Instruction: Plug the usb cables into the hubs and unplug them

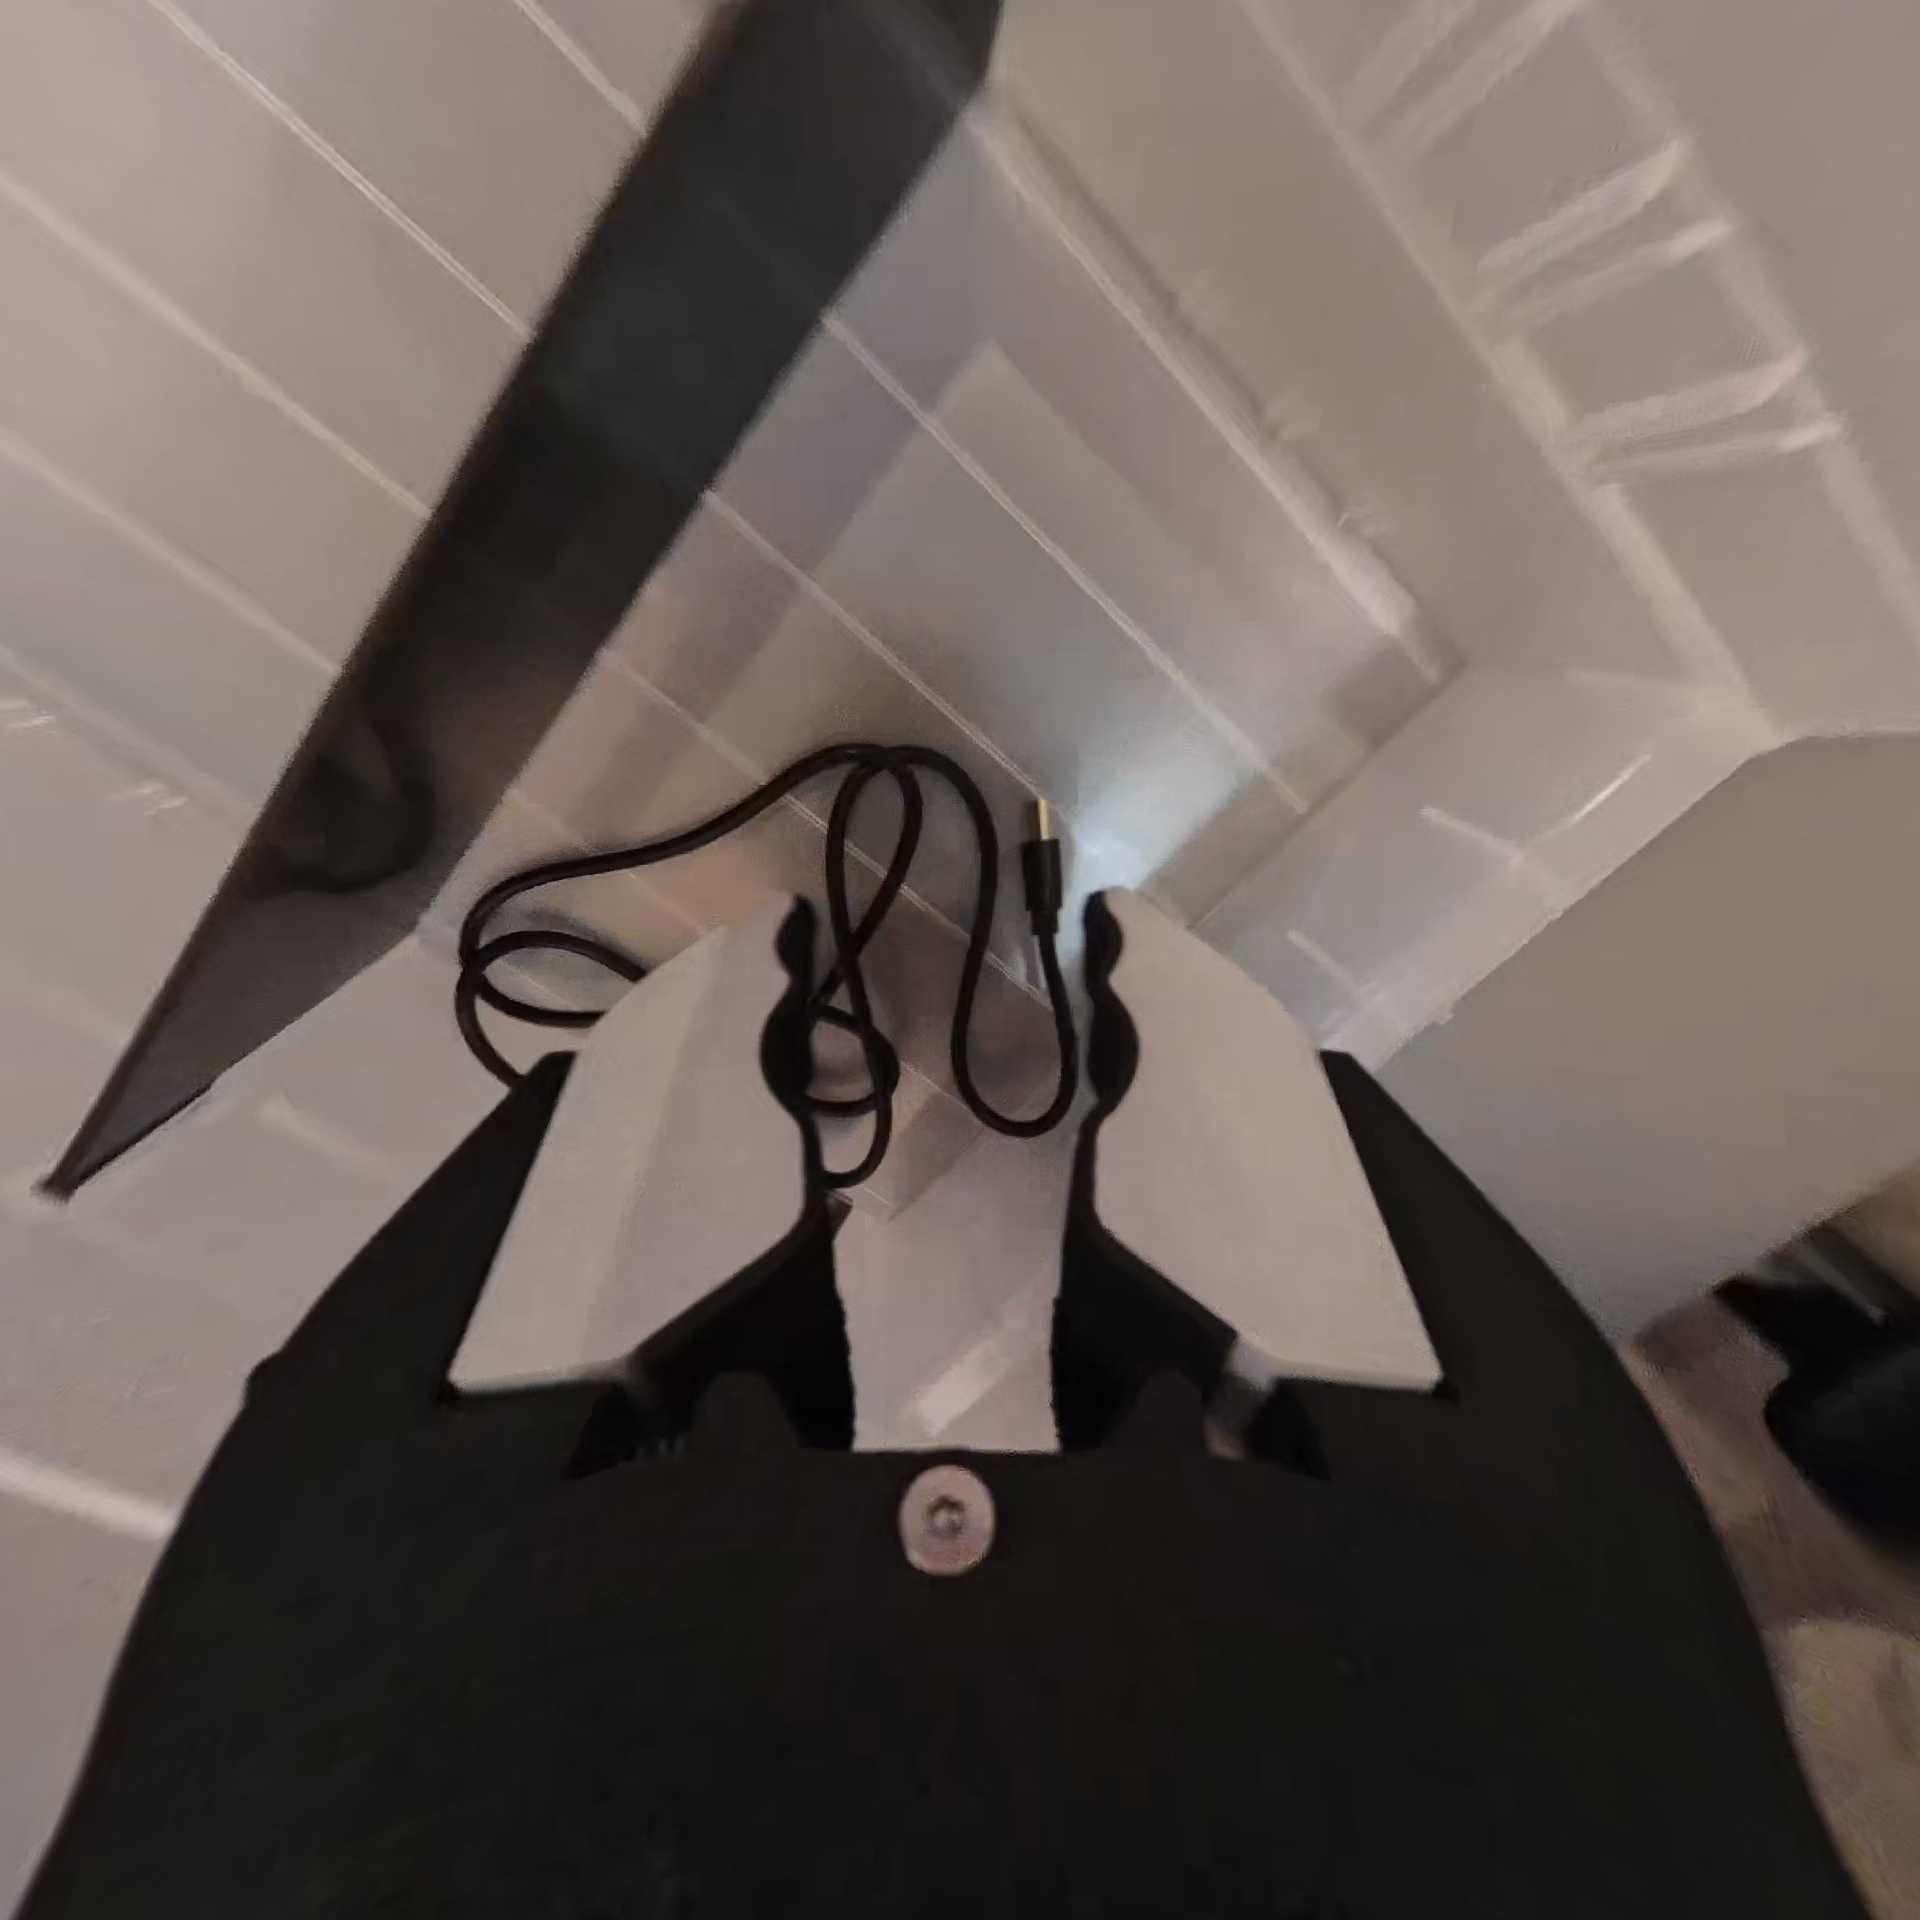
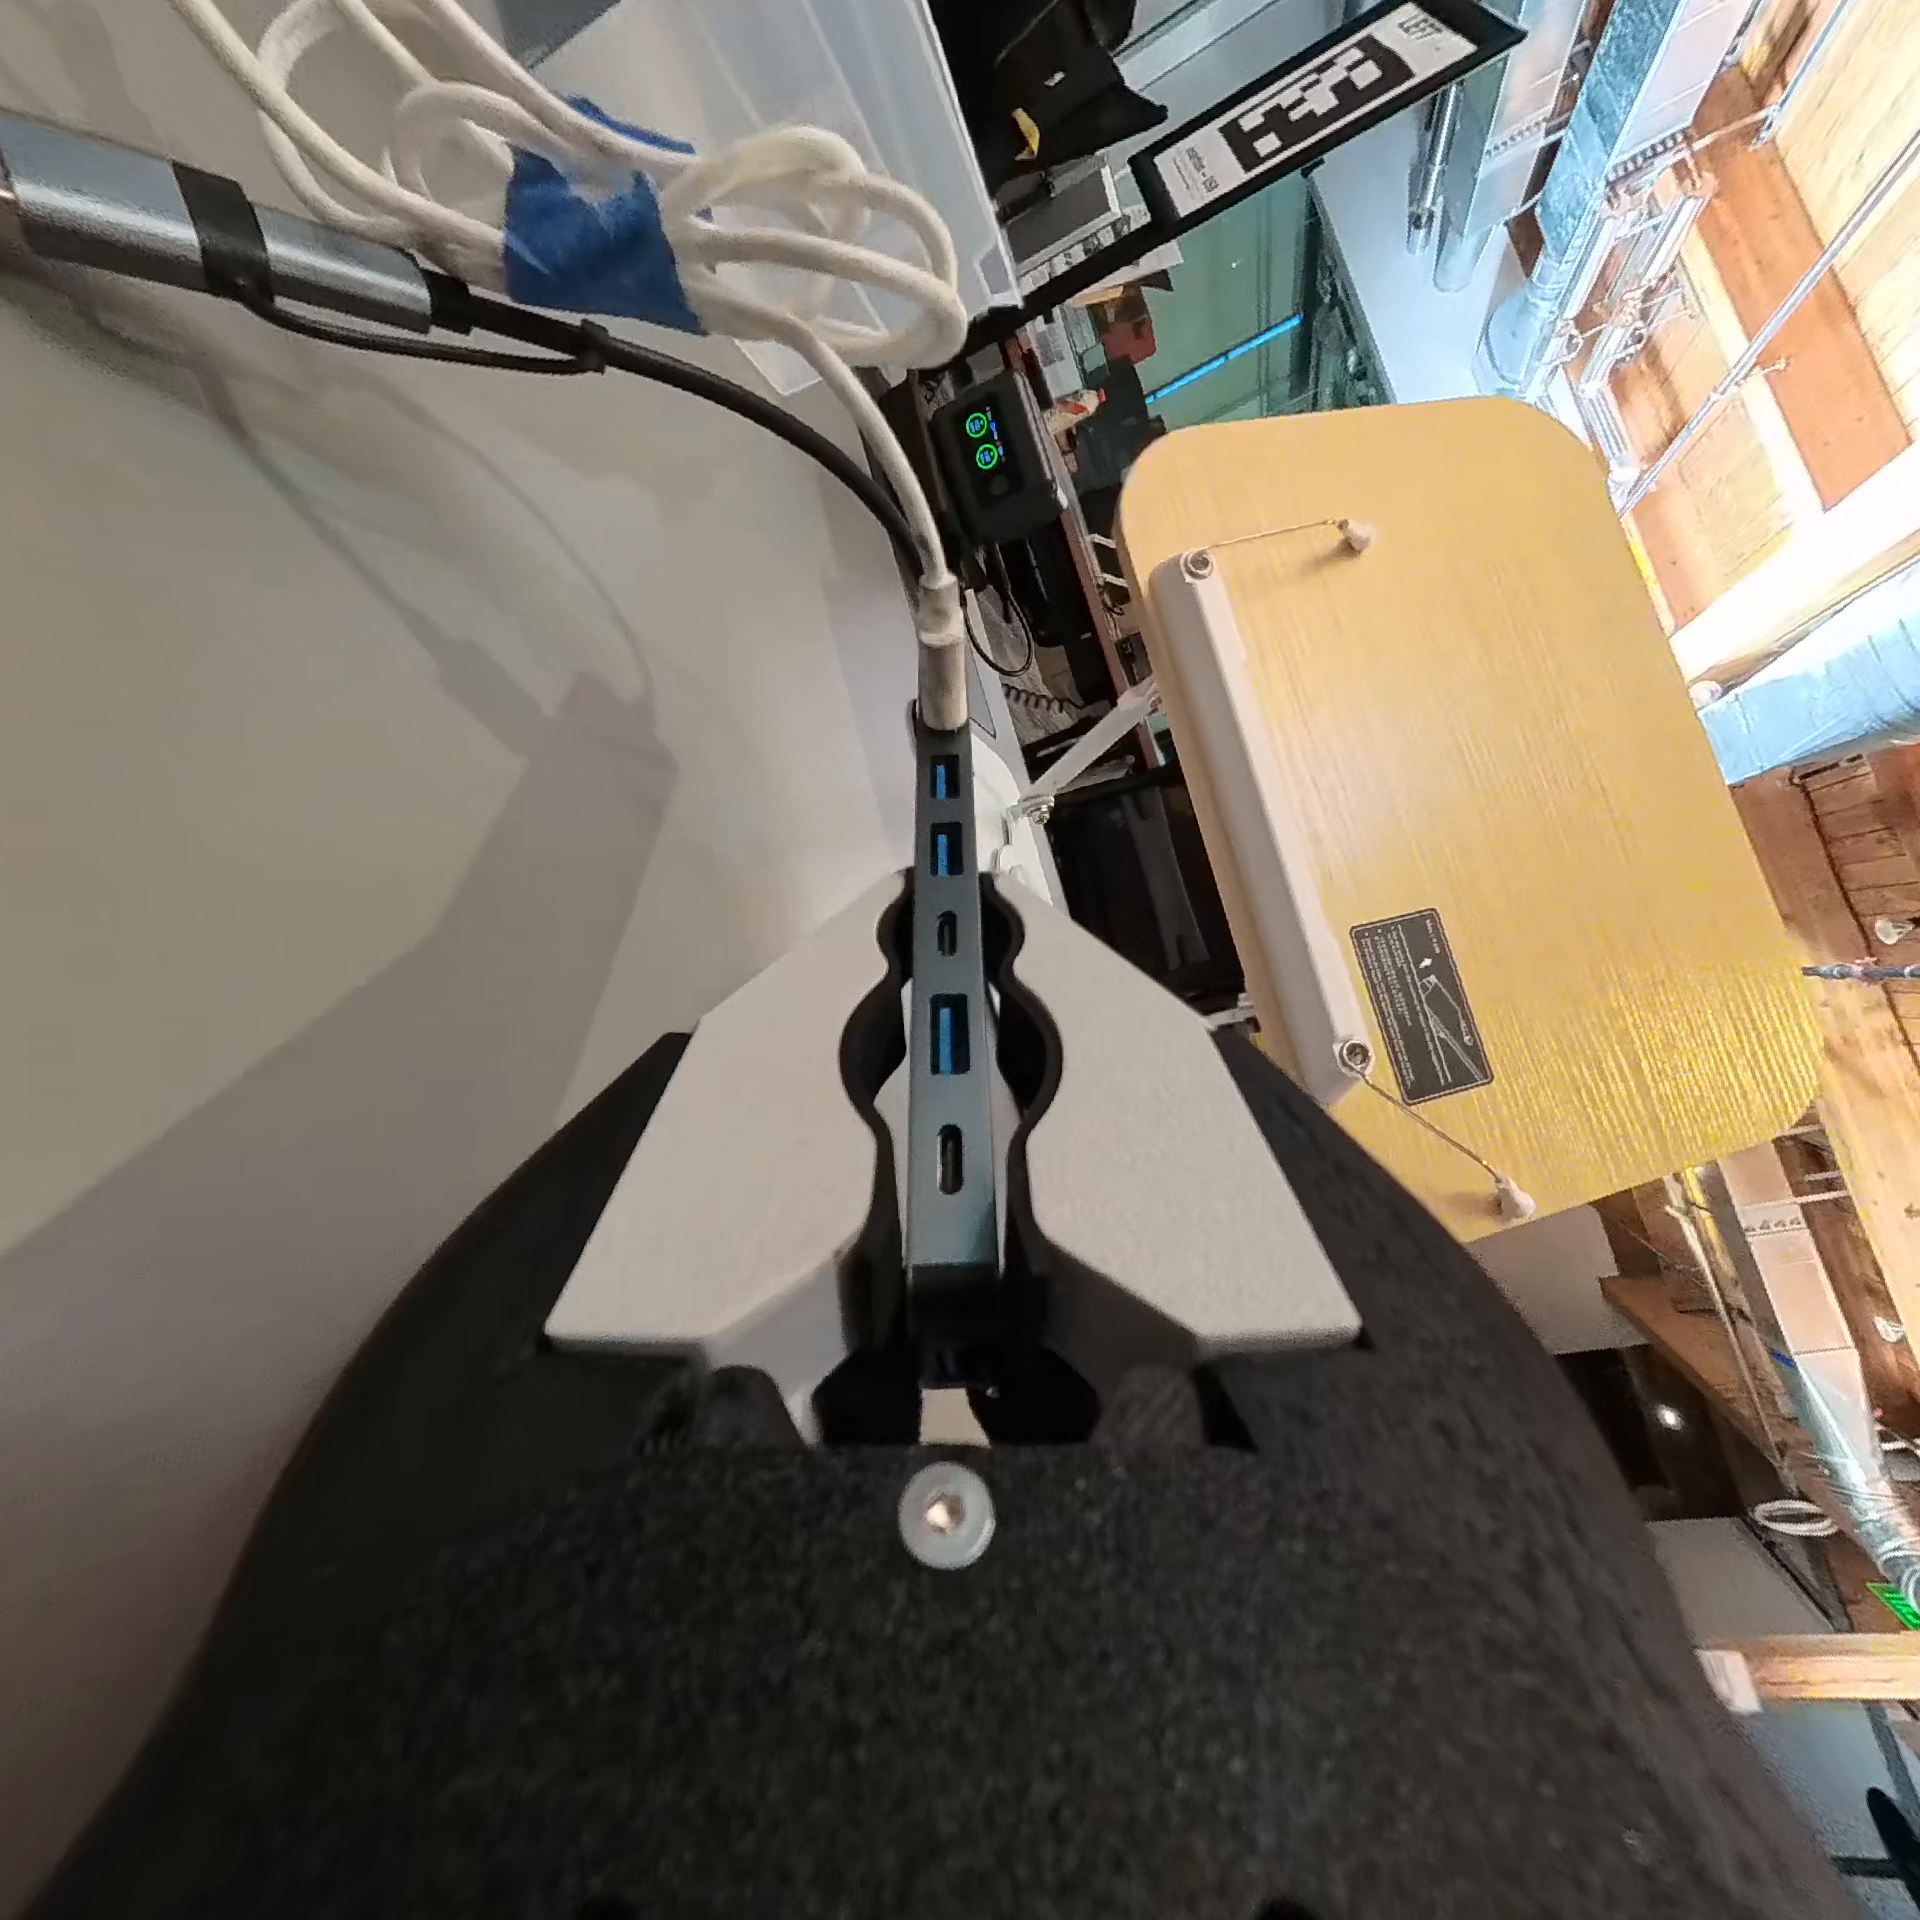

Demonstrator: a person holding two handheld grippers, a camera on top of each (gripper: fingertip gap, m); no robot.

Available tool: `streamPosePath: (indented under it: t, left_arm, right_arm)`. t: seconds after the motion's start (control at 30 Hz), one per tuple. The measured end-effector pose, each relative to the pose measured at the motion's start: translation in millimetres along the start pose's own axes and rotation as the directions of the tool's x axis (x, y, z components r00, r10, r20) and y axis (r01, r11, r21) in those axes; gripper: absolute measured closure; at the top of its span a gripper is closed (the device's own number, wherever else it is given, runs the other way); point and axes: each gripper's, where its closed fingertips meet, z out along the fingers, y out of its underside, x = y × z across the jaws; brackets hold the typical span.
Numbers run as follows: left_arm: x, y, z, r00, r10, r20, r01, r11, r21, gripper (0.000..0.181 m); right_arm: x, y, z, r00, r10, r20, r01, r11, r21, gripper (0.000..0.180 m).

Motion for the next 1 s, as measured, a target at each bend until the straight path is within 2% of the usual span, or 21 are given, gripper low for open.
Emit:
streamPosePath:
  t: [0.1, 0.13, 0.27, 0.4, 0.47, 0.6, 0.7, 0.77, 0.83, 0.87, 0.9, 1.0]
  left_arm:
    - [-2, 8, 9, 0.997, 0.075, -0.007, -0.076, 0.991, -0.111, 0.105]
    - [-3, 7, 12, 0.995, 0.099, 0.011, -0.096, 0.987, -0.130, 0.103]
    - [-3, 9, 25, 0.986, 0.161, 0.049, -0.146, 0.963, -0.227, 0.117]
    - [0, 6, 22, 0.991, 0.125, 0.056, -0.110, 0.968, -0.227, 0.152]
    - [-4, -3, 12, 0.983, 0.139, 0.116, -0.120, 0.980, -0.156, 0.171]
    - [22, -38, -47, 0.948, 0.210, 0.238, -0.237, 0.967, 0.090, 0.172]
    - [90, -69, -95, 0.864, 0.391, 0.317, -0.478, 0.837, 0.269, 0.172]
    - [150, -79, -107, 0.744, 0.561, 0.363, -0.663, 0.688, 0.296, 0.172]
    - [204, -80, -97, 0.570, 0.714, 0.406, -0.821, 0.514, 0.249, 0.172]
    - [222, -77, -85, 0.503, 0.760, 0.411, -0.864, 0.460, 0.205, 0.172]
    - [237, -74, -69, 0.461, 0.796, 0.393, -0.887, 0.426, 0.178, 0.172]
    - [274, -59, -19, 0.408, 0.866, 0.291, -0.911, 0.365, 0.192, 0.172]
  right_arm:
    - [1, 2, 1, 1.000, 0.022, 0.003, -0.022, 1.000, -0.007, 0.170]
    - [2, 2, 1, 1.000, 0.027, 0.005, -0.027, 1.000, -0.008, 0.170]
    - [1, 3, 2, 0.999, 0.035, 0.013, -0.035, 0.999, -0.010, 0.170]
    - [0, 3, 2, 0.999, 0.034, 0.017, -0.034, 0.999, -0.012, 0.170]
    - [0, 3, 2, 0.999, 0.035, 0.019, -0.035, 0.999, -0.011, 0.170]
    - [0, 4, 2, 0.999, 0.038, 0.017, -0.038, 0.999, -0.012, 0.170]
    - [1, 4, 3, 0.999, 0.043, 0.016, -0.043, 0.999, -0.013, 0.170]
    - [1, 4, 3, 0.999, 0.043, 0.016, -0.043, 0.999, -0.013, 0.170]
    - [1, 4, 3, 0.999, 0.041, 0.016, -0.041, 0.999, -0.013, 0.170]
    - [1, 4, 2, 0.999, 0.041, 0.016, -0.040, 0.999, -0.012, 0.170]
    - [1, 4, 2, 0.999, 0.040, 0.016, -0.040, 0.999, -0.013, 0.170]
    - [0, 4, 3, 0.999, 0.036, 0.018, -0.036, 0.999, -0.016, 0.170]
